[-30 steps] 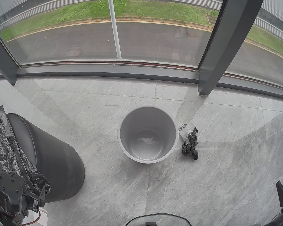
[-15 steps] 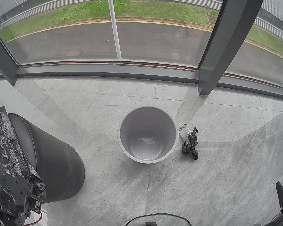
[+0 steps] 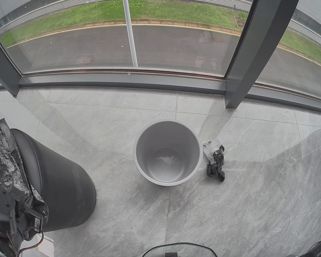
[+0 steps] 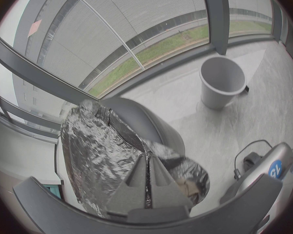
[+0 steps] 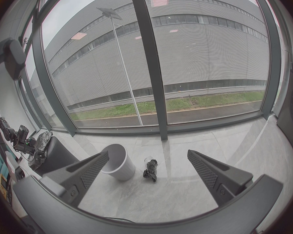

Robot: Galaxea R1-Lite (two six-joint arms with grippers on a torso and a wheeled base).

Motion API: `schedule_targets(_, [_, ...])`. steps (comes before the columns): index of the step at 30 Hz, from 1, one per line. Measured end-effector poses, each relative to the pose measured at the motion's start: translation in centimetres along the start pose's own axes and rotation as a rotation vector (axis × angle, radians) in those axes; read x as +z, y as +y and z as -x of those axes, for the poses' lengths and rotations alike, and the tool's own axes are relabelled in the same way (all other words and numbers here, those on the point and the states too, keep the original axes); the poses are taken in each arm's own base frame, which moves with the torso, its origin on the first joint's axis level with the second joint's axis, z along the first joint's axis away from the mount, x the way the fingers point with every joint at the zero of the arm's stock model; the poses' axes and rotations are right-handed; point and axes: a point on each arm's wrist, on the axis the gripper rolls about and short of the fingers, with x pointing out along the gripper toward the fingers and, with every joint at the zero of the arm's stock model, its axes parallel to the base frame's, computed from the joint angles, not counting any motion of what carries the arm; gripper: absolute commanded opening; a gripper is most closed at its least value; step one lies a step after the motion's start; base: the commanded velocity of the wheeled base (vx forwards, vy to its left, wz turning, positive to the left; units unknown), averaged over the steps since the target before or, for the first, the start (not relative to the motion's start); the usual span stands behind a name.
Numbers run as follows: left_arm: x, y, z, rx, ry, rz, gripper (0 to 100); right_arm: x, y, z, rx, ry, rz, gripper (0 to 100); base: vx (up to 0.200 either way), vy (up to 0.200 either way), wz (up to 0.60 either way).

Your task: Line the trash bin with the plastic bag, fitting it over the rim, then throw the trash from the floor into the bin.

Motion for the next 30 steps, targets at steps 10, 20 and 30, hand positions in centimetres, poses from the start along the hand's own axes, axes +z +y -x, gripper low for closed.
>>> schedule_targets(10, [9.2,4.0,3.2,-0.051,-0.296,0.17,0,7.0,0.9,-5.2,0.077,0.009,0.021,100,0.0,0.0,0.0])
schedule_targets(20, [18.6,6.5,7.5,-0.306,-0.641,0.344,0,9.9,3.0,-13.6,0.282,0.117,-0.055,100,0.0,0.0,0.0])
schedule_targets(30, [21.7,3.1,10.2,-0.643,-0.714,0.401,0,9.6,6.3,-19.0,0.413,0.201,-0.169,100,0.0,0.0,0.0])
